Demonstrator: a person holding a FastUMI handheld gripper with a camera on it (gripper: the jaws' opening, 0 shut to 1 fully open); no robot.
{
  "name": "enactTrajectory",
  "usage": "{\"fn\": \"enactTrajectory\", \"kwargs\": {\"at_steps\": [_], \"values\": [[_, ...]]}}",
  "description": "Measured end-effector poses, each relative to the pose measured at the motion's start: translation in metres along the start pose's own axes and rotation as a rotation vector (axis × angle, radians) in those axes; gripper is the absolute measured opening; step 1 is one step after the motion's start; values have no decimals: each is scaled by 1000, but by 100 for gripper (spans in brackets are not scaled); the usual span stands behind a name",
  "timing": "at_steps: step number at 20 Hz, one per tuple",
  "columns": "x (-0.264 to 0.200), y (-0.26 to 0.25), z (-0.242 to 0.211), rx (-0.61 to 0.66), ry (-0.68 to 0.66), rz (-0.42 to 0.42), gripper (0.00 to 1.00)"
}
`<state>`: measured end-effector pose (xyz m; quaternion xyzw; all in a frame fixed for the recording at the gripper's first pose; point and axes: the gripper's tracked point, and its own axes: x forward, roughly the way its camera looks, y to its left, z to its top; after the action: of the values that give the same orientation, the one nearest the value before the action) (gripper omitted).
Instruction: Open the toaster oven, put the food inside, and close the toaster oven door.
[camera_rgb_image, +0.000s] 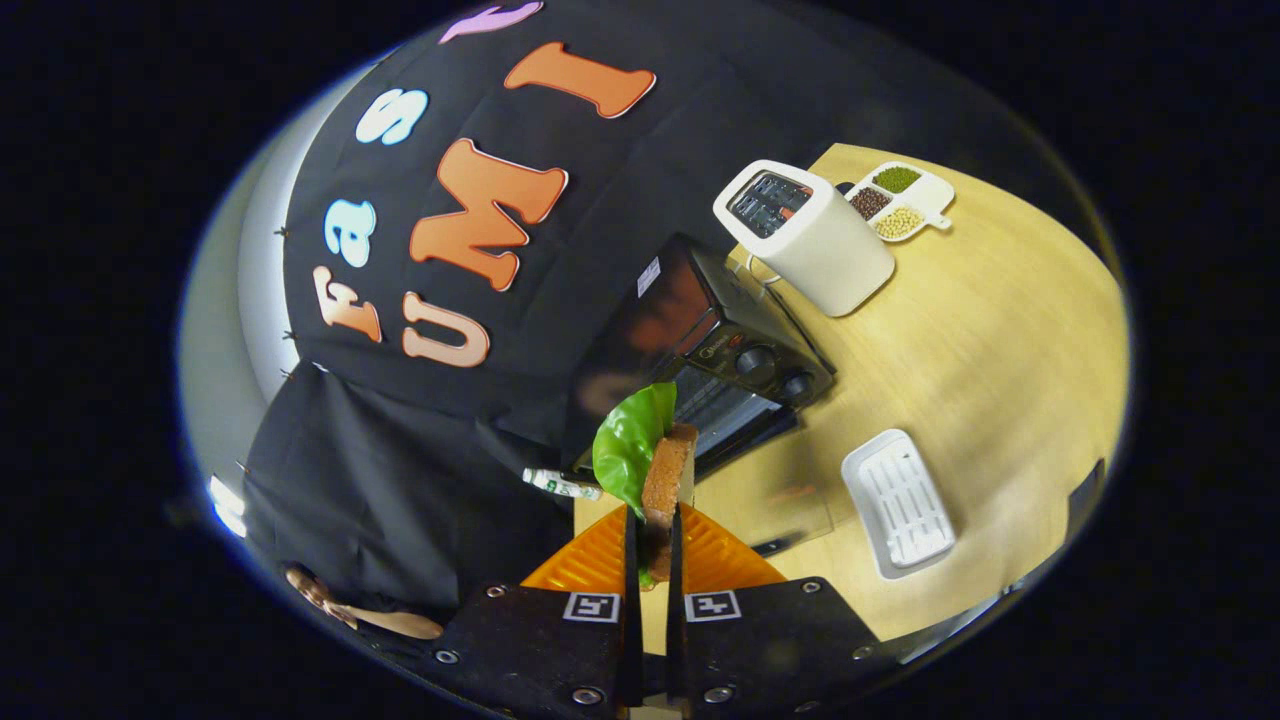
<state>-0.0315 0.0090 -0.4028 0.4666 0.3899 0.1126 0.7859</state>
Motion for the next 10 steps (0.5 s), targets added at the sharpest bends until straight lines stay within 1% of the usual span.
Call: {"fn": "enactTrajectory", "kwargs": {"at_steps": [4, 10], "values": [[34, -2, -13, 136, -98, 88, 9], [98, -25, -22, 265, -234, 135, 9]]}}
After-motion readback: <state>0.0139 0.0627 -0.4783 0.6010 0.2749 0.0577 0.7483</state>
